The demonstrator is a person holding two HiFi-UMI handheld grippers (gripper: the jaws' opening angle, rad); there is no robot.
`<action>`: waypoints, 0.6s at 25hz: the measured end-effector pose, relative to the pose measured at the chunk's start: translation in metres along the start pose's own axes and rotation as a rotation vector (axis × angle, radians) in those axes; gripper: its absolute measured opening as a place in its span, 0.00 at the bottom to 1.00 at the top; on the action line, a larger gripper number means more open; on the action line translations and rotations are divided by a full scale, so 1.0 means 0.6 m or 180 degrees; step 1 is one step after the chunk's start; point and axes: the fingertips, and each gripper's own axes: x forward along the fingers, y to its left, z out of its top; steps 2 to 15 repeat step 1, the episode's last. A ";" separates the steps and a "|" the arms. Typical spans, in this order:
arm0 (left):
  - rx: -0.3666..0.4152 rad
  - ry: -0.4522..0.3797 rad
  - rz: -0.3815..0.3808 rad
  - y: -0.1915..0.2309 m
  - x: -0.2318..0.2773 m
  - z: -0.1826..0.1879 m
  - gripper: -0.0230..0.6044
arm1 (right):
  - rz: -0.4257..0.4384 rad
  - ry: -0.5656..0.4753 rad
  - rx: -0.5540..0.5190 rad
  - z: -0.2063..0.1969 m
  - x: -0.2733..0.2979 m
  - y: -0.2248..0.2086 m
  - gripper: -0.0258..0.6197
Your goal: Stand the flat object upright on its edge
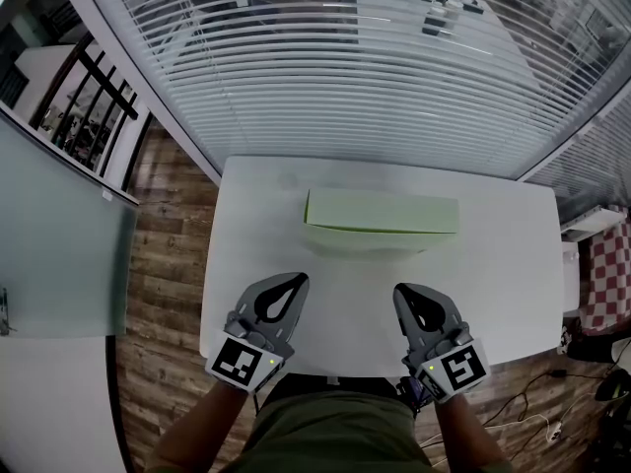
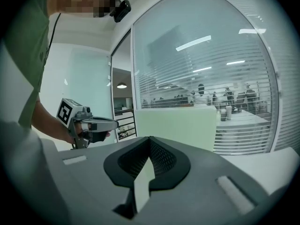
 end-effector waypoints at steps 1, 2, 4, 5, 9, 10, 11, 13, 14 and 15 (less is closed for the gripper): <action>0.0007 0.0001 0.0004 -0.001 0.000 -0.002 0.04 | 0.0014 -0.0016 0.0003 0.000 -0.001 0.000 0.06; 0.0007 0.0001 0.0004 -0.001 0.000 -0.002 0.04 | 0.0014 -0.0016 0.0003 0.000 -0.001 0.000 0.06; 0.0007 0.0001 0.0004 -0.001 0.000 -0.002 0.04 | 0.0014 -0.0016 0.0003 0.000 -0.001 0.000 0.06; 0.0007 0.0001 0.0004 -0.001 0.000 -0.002 0.04 | 0.0014 -0.0016 0.0003 0.000 -0.001 0.000 0.06; 0.0007 0.0001 0.0004 -0.001 0.000 -0.002 0.04 | 0.0014 -0.0016 0.0003 0.000 -0.001 0.000 0.06; 0.0007 0.0001 0.0004 -0.001 0.000 -0.002 0.04 | 0.0014 -0.0016 0.0003 0.000 -0.001 0.000 0.06; 0.0007 0.0001 0.0004 -0.001 0.000 -0.002 0.04 | 0.0014 -0.0016 0.0003 0.000 -0.001 0.000 0.06; 0.0007 0.0001 0.0004 -0.001 0.000 -0.002 0.04 | 0.0014 -0.0016 0.0003 0.000 -0.001 0.000 0.06; 0.0007 0.0001 0.0004 -0.001 0.000 -0.002 0.04 | 0.0014 -0.0016 0.0003 0.000 -0.001 0.000 0.06; 0.0007 0.0001 0.0004 -0.001 0.000 -0.002 0.04 | 0.0014 -0.0016 0.0003 0.000 -0.001 0.000 0.06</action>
